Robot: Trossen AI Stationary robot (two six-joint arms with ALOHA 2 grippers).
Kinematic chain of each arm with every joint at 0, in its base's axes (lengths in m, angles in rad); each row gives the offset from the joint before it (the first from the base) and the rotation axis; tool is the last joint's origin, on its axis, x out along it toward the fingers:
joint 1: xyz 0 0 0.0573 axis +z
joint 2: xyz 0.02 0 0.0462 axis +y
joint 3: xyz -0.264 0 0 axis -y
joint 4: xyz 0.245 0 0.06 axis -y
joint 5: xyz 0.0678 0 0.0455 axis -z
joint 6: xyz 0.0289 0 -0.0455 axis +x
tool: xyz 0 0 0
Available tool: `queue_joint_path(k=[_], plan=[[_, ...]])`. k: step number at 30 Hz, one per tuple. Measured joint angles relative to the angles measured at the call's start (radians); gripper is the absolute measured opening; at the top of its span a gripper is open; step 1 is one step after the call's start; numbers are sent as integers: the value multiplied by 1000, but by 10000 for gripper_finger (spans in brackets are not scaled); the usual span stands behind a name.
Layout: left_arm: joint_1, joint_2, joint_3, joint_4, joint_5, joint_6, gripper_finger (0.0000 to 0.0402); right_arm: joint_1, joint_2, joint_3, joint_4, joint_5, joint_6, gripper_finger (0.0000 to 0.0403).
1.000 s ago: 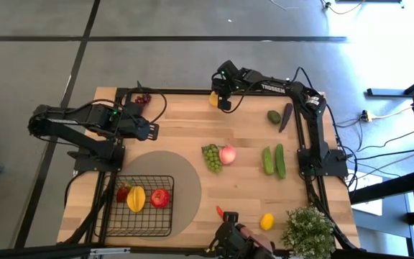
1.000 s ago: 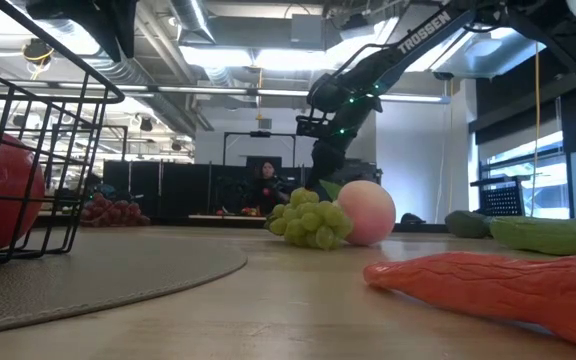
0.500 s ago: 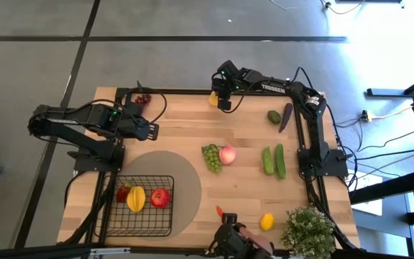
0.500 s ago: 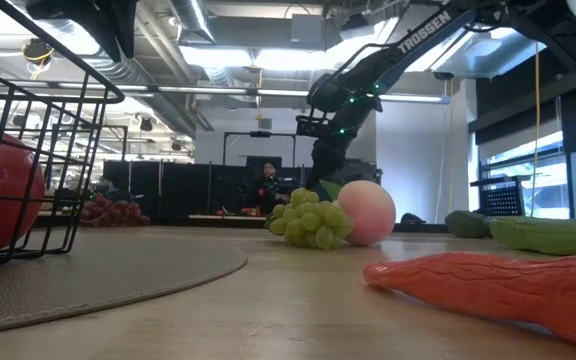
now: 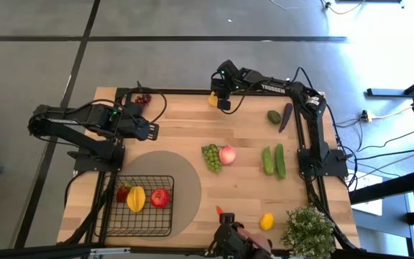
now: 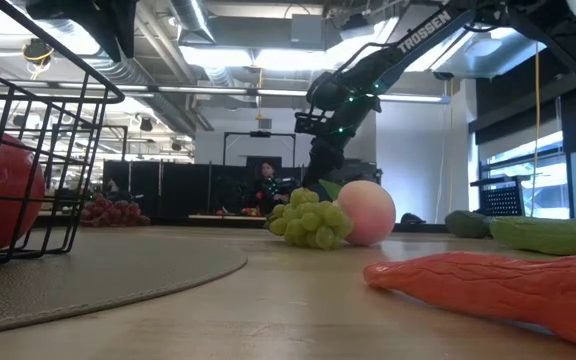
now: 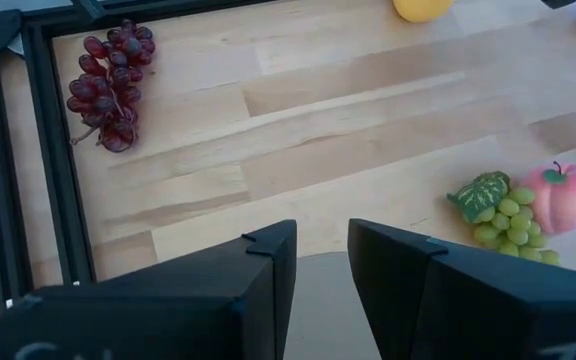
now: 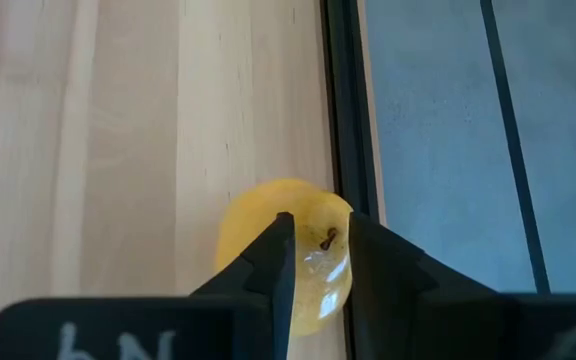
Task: Build produce basket
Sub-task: Put the yellow pear into wire basket
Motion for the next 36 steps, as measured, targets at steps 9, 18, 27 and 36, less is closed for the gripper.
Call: queue_joint_path(k=[9, 18, 27, 36], plan=[[0, 0, 0, 0, 0, 0, 84, 0, 0, 0, 3, 0, -1, 33], [0, 0, 0, 0, 0, -2, 84, 5, -6, 0, 4, 43, 46, 2], [0, 0, 0, -2, 0, -3, 84, 56, -19, 135, -139, 139, 78, 1], [0, -13, 0, -40, -11, 61, 84, 155, -19, 389, -323, 149, 158, 0]])
